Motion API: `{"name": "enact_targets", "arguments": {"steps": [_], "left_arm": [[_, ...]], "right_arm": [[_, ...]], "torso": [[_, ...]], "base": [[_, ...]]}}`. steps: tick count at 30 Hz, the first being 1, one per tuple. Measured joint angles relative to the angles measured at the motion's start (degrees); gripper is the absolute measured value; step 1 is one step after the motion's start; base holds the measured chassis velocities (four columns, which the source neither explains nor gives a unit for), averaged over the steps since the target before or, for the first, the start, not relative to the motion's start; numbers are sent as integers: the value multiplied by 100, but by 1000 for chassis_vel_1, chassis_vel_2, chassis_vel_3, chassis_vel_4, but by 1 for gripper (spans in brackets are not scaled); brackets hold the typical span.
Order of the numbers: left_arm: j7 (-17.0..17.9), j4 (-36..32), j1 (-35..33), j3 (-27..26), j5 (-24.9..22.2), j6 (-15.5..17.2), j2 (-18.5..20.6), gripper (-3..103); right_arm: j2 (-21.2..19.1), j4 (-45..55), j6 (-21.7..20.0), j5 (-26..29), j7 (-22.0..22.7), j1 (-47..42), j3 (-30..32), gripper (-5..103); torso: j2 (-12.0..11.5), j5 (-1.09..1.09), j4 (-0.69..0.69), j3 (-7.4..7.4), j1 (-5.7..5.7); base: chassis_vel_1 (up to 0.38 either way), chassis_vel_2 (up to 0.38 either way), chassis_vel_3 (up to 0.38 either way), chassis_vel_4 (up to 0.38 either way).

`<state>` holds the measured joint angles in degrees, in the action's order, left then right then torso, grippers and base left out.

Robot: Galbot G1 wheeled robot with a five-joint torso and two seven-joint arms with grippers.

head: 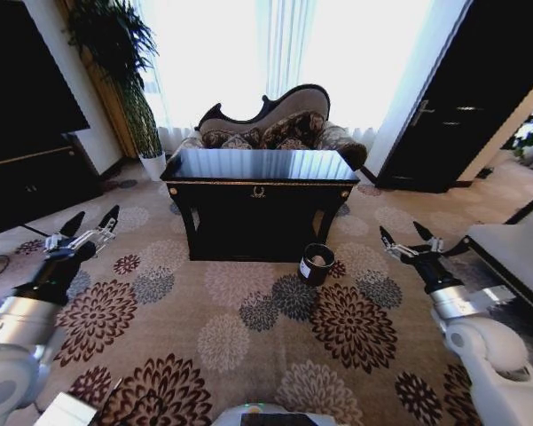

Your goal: Move to the front of the table and place the trash on the table into the trash bin.

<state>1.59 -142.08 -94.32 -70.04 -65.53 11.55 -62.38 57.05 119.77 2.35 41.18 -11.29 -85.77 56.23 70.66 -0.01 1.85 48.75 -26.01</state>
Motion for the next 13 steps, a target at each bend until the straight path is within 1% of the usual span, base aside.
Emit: {"name": "enact_targets", "arguments": {"steps": [2,3,5,6,10,13], "left_arm": [[131,-19,-1,16,165,25,-30,100],[131,-19,-1,16,165,25,-30,100],[238,33,2,-21,475,36,-43,100],[253,72,4,-42,545,33,-42,100],[282,191,31,-106,551,17,-32,100],[268,234,54,-114,542,-5,-52,100]], "right_arm": [[3,73,-83,-77,170,-29,-15,100],[3,73,-83,-77,170,-29,-15,100],[35,154,-151,-182,359,-78,-95,100],[54,181,-157,-226,398,-92,-131,100],[153,310,-177,-468,558,-133,-286,100],[191,376,-219,-540,662,-145,-335,100]], "torso": [[0,-1,0,0,0],[0,-1,0,0,0],[0,1,1,-1,1],[0,1,1,-1,1],[0,0,0,0,0],[0,0,0,0,1]], "base": [[0,0,0,0],[0,0,0,0],[0,0,0,0],[0,0,0,0],[0,0,0,0],[0,0,0,0]]}}
